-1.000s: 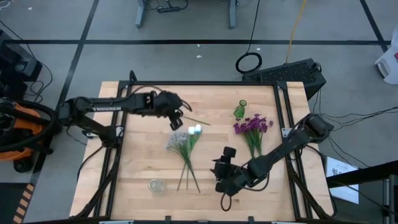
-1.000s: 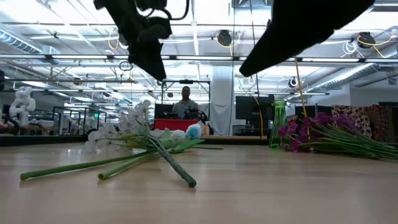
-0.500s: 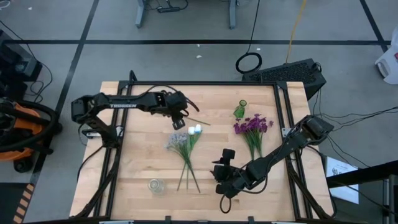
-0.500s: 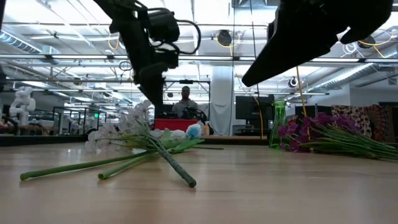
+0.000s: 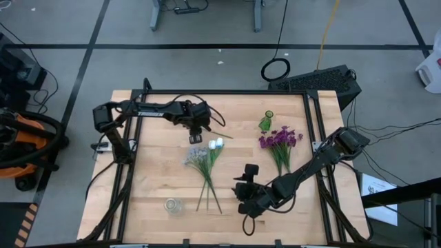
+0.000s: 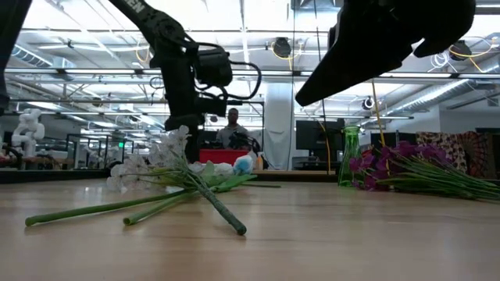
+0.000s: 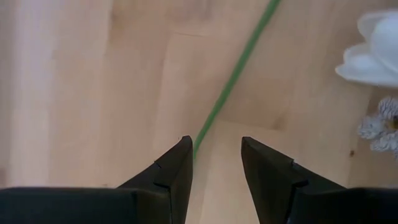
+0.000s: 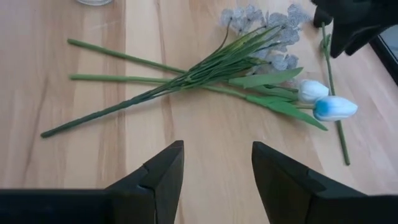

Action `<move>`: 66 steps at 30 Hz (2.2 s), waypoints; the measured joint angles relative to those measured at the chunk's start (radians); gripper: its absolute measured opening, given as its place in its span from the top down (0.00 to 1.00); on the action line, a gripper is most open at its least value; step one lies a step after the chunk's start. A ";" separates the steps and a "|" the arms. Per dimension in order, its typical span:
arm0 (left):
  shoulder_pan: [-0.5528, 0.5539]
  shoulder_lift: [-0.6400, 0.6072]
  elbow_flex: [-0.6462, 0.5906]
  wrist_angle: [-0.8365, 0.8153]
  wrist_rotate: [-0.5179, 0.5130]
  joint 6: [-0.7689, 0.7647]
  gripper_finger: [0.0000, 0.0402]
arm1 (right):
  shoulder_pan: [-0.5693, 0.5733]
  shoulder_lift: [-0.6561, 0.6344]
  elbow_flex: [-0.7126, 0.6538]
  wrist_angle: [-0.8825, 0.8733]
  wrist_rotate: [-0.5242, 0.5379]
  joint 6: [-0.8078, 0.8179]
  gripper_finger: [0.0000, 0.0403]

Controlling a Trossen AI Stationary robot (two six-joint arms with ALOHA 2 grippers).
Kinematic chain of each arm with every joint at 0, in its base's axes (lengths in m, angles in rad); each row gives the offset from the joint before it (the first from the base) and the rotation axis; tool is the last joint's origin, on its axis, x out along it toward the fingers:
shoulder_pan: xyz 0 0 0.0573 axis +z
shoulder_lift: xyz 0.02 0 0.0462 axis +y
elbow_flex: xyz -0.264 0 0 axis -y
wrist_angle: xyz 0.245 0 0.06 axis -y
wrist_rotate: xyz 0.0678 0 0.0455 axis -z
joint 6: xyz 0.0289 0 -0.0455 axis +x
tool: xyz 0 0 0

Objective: Sort flowers into vase by color
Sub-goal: Put the black flower into the green vase

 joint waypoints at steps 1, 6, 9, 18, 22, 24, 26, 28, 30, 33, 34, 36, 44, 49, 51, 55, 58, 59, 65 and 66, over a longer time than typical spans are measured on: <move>0.000 0.008 0.000 0.002 0.001 0.017 0.64 | -0.002 0.000 0.000 0.001 0.000 -0.005 0.55; 0.004 0.050 -0.001 0.004 -0.002 0.072 0.64 | -0.019 0.000 0.000 0.006 0.001 -0.030 0.55; 0.016 0.068 -0.001 0.012 -0.005 0.087 0.64 | -0.031 0.000 0.000 0.006 0.001 -0.033 0.55; 0.093 0.084 -0.001 0.023 0.027 0.109 0.64 | -0.042 0.000 0.000 0.008 0.000 -0.045 0.55; 0.122 0.084 -0.001 0.016 0.089 0.158 0.64 | -0.042 0.000 0.000 0.008 0.000 -0.049 0.55; 0.130 0.085 -0.001 0.007 0.092 0.172 0.64 | -0.042 0.000 0.000 0.008 0.000 -0.049 0.55; 0.136 0.085 -0.001 0.009 0.092 0.187 0.64 | -0.042 0.000 0.000 0.008 0.000 -0.049 0.55; 0.139 0.085 -0.001 0.007 0.093 0.199 0.64 | -0.042 0.000 0.000 0.009 0.000 -0.049 0.55; 0.141 0.093 -0.001 0.008 0.101 0.215 0.66 | -0.042 0.000 0.000 0.010 0.000 -0.049 0.55; 0.142 0.112 0.000 0.008 0.110 0.220 0.70 | -0.042 0.000 0.000 0.013 0.000 -0.049 0.55; 0.142 0.119 0.003 0.007 0.116 0.219 0.72 | -0.042 0.000 0.000 0.013 0.000 -0.048 0.55; 0.142 0.126 0.004 0.003 0.118 0.219 0.76 | -0.040 0.000 0.000 0.013 0.000 -0.041 0.55; 0.140 0.125 0.004 -0.008 0.121 0.216 0.97 | -0.039 0.000 0.000 0.012 -0.004 -0.027 0.55; 0.134 0.130 0.037 -0.069 0.097 0.199 0.97 | -0.039 -0.001 0.000 0.006 0.000 -0.049 0.55; 0.125 0.133 0.057 -0.119 0.064 0.185 0.97 | -0.039 -0.001 0.000 0.005 0.000 -0.061 0.55; 0.094 0.134 0.123 -0.241 -0.003 0.170 0.98 | -0.039 -0.001 0.000 0.002 0.008 -0.103 0.55; 0.061 0.134 0.174 -0.357 -0.057 0.126 0.98 | -0.039 -0.001 0.000 -0.023 0.014 -0.140 0.55; 0.050 0.133 0.191 -0.387 -0.071 0.105 0.98 | -0.039 -0.003 0.000 -0.049 0.025 -0.144 0.55; -0.061 0.132 0.285 -0.550 -0.132 -0.001 0.98 | -0.032 -0.036 0.000 -0.318 0.060 -0.072 0.55; -0.083 0.132 0.300 -0.569 -0.147 -0.013 0.99 | -0.029 -0.043 0.000 -0.360 0.074 -0.056 0.55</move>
